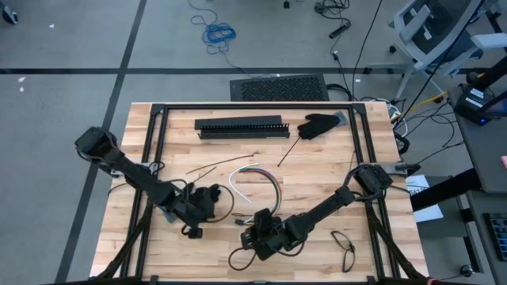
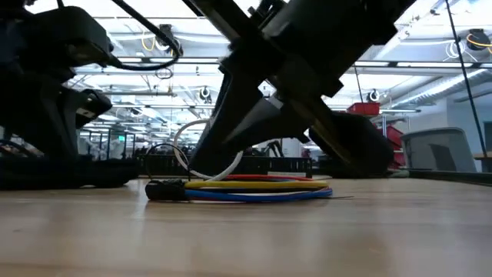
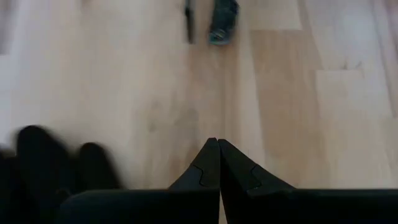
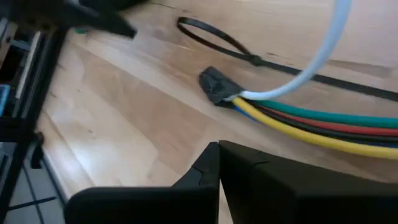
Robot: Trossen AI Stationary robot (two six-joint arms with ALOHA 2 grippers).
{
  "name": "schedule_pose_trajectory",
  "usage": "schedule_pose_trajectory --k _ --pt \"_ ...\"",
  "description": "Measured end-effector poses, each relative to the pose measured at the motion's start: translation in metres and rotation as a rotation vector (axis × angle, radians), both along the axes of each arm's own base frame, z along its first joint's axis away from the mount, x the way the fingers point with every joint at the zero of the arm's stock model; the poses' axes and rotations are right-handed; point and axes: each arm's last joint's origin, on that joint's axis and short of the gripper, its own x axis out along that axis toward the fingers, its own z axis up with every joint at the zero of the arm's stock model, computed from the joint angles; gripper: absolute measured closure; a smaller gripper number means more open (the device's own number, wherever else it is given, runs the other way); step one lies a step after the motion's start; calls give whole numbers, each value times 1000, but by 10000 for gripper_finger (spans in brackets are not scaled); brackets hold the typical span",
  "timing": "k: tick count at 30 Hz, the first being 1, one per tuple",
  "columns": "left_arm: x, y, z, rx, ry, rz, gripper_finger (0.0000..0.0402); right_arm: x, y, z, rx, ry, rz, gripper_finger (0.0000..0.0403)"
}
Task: Ziptie cables
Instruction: Wrap the cable wires using a zip tie
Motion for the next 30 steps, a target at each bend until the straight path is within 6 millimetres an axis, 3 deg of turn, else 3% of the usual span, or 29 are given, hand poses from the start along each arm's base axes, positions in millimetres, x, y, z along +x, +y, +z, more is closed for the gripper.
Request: schedule_pose_trajectory --k 8,13,20,30 --pt "-19 13 -1 8 -30 14 401 13 7 -17 54 -5 -65 403" --pt "-21 14 -7 -13 -64 8 401 30 12 -19 47 -2 -72 403" --pt "-26 19 -16 4 -58 17 401 39 -1 -17 -62 109 -94 403" --pt "-24 19 -15 7 -90 40 401 40 -13 -18 -105 131 -143 403"
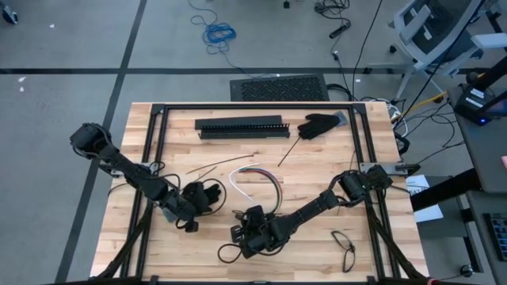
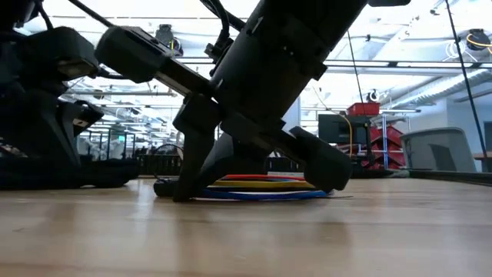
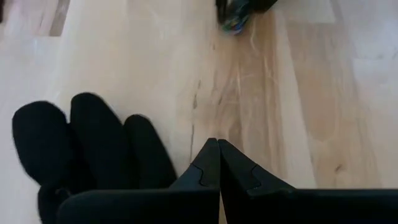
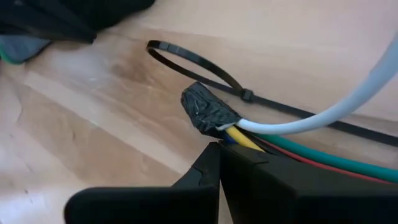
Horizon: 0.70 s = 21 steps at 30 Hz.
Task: Ziptie cables
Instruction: Wrap the cable wires using a zip tie
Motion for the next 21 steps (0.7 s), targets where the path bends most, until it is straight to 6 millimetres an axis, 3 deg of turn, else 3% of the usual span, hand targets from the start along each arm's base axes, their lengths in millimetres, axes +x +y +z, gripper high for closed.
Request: schedule_pose_trajectory --k 7,16,21 --pt "12 -2 -1 39 -100 -9 401 0 -1 0 1 -16 -22 403" --pt "35 16 -23 169 -94 -14 401 0 1 0 -3 -20 -20 403" --pt "49 24 -27 139 -149 -21 401 0 1 -1 -14 -25 -25 403"
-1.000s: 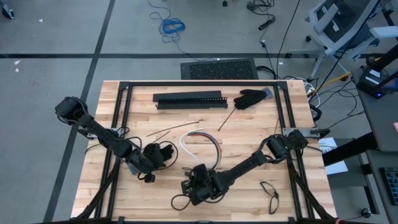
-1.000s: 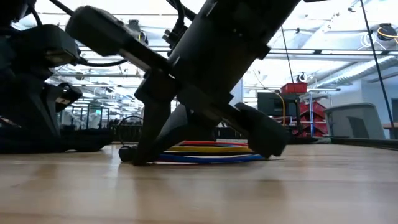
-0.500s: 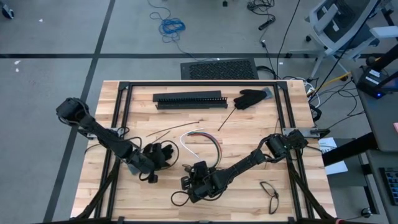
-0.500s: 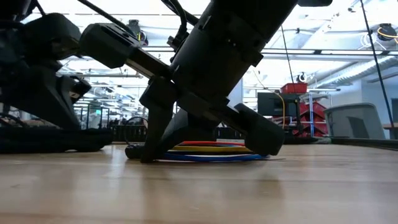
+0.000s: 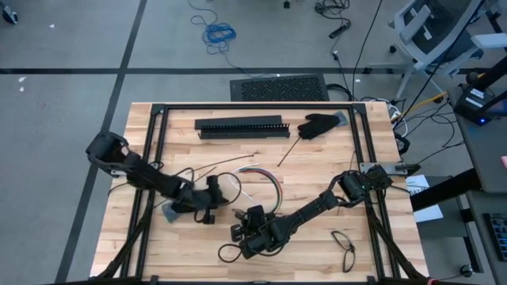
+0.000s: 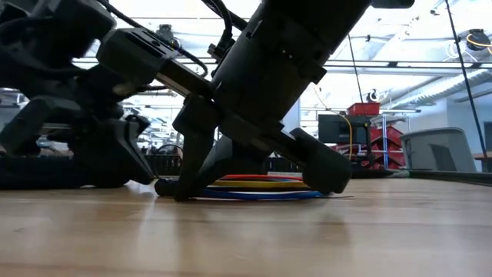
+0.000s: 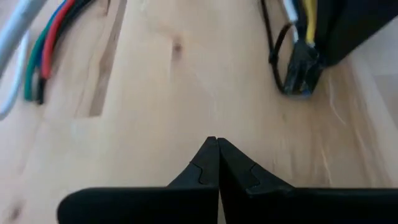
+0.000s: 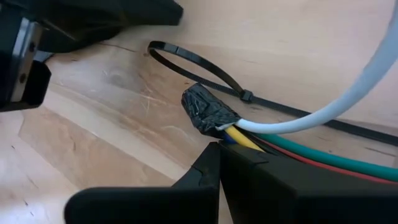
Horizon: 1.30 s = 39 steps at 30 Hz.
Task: Ziptie cables
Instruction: Wrap the cable wires using a zip tie
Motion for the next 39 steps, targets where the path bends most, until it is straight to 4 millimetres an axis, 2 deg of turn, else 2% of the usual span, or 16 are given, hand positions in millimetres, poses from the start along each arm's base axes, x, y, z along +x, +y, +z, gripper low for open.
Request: schedule_pose_trajectory --k 8,13,25,34,39 --pt "9 0 -6 -59 -40 -57 401 2 -5 0 -2 0 -11 403" --pt "13 1 -2 -21 -105 -72 401 5 -10 0 2 -4 -25 403" --pt "16 10 -3 19 -99 -83 401 7 -10 1 27 -31 -42 403" --pt "19 3 -27 -29 -55 -131 401 9 -14 1 28 -31 -52 403" --pt "22 2 -29 -78 -91 -110 401 9 -15 1 28 -31 -54 403"
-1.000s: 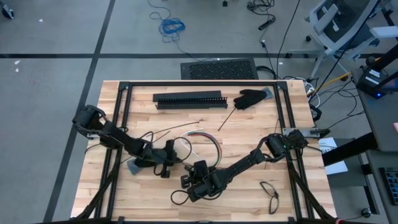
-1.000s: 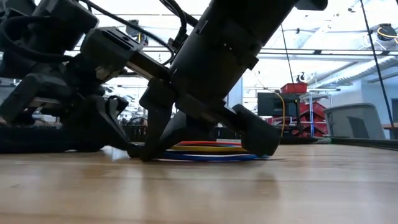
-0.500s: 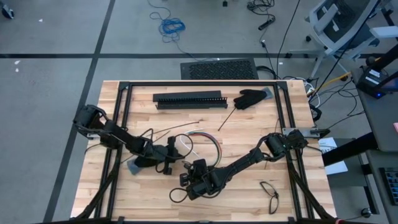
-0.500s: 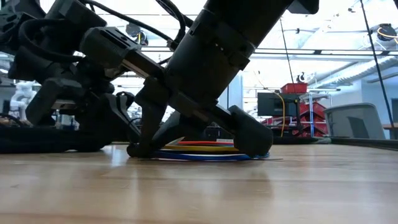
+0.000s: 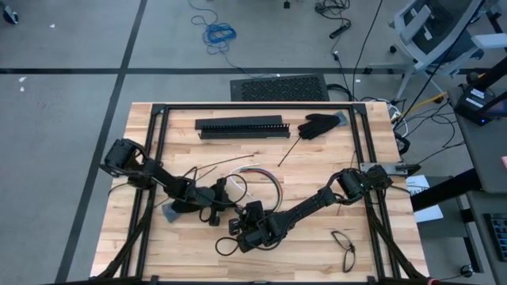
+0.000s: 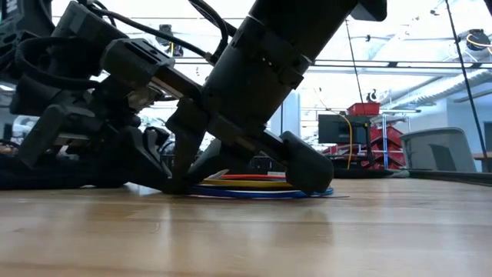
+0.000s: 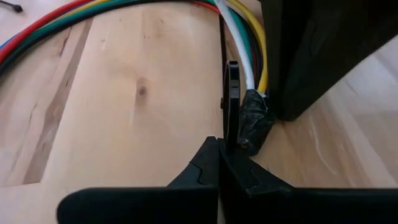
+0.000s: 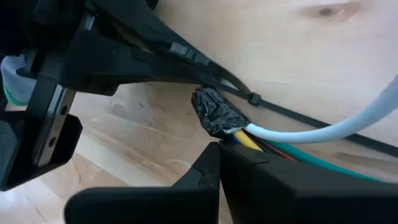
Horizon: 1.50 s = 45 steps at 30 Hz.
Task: Ziptie cables
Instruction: Wrap the cable wires using a zip tie
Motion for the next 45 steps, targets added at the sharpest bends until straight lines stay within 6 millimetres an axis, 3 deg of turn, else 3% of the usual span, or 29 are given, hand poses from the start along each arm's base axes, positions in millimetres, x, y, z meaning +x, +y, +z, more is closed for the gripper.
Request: schedule_pose_trajectory --k 15,25,38,41,45 --pt "-3 0 -3 26 25 -18 401 -4 0 2 23 3 -56 403" --pt "-17 4 -10 23 46 -21 401 -16 -9 18 -38 54 -126 403" --pt "-16 10 -10 122 14 -11 401 -16 3 21 -22 16 -74 403" --pt "-16 11 -10 94 21 -31 401 -17 8 31 16 5 -40 403" --pt "-17 10 -5 49 35 -42 401 -24 12 60 -7 19 89 396"
